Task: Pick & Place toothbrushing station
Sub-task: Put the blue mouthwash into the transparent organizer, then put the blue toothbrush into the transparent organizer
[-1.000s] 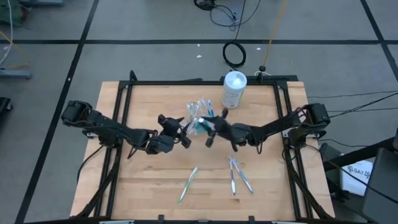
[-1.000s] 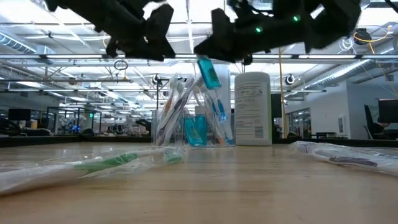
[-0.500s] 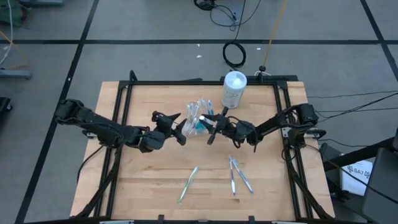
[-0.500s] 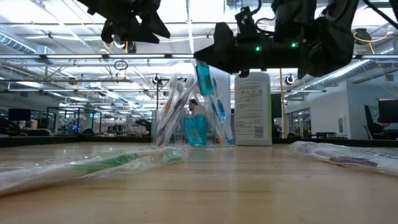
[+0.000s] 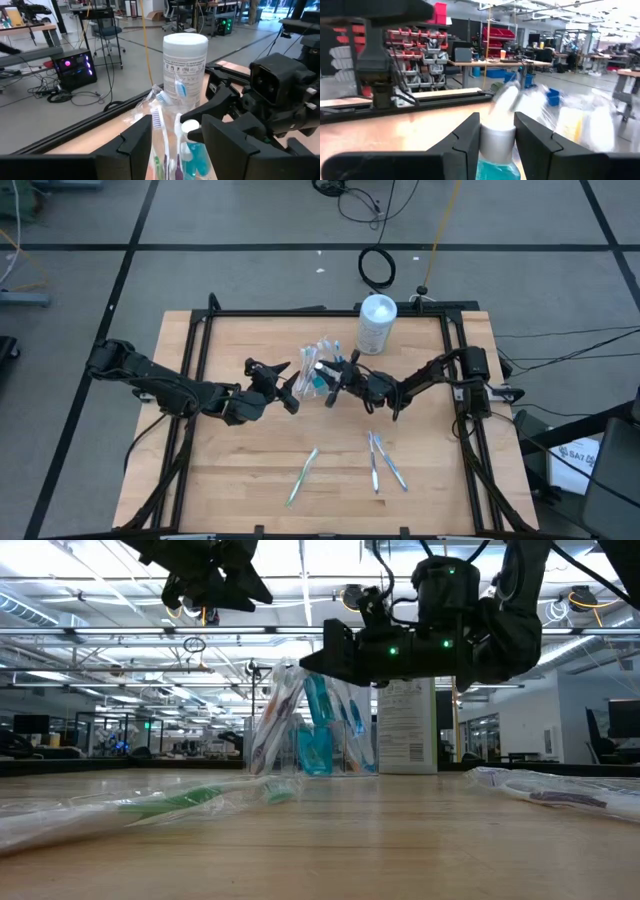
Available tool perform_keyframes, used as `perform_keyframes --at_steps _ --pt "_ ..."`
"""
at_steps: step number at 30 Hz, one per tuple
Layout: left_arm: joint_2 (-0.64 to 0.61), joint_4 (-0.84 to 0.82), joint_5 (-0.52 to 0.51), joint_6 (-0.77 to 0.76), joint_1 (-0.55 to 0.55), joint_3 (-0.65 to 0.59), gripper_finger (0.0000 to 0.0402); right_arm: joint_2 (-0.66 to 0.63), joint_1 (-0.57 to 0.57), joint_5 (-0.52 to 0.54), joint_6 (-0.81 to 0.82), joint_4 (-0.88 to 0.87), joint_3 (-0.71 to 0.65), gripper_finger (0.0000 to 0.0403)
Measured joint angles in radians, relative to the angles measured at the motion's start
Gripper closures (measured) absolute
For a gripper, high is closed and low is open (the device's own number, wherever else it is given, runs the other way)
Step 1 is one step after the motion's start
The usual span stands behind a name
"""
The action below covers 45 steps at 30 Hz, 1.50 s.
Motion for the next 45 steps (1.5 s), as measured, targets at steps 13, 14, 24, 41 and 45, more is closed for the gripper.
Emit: perform_keyframes --at_steps 13,14,24,41,45 --pt "0.0 -0.015 0.001 -0.001 0.001 0.001 0.0222 0.013 -0.004 -0.001 0.097 -0.017 0.0 0.0302" --pt "0.0 -0.015 0.001 -0.001 0.001 0.001 0.0222 0.013 -0.004 0.001 0.105 -0.031 0.0 0.0302" --pt "0.0 -0.015 0.002 -0.003 0.001 0.001 0.0222 0.013 -0.01 0.024 0.071 -0.115 0.0 0.0296" --pt "0.0 -0.015 0.002 -0.002 0.0 0.001 0.0222 -0.038 0.044 0.027 0.07 -0.188 0.0 0.0212" --pt "0.0 -0.015 0.005 -0.002 0.0 0.001 0.0222 -0.112 0.058 0.026 0.068 -0.28 -0.001 0.0216"
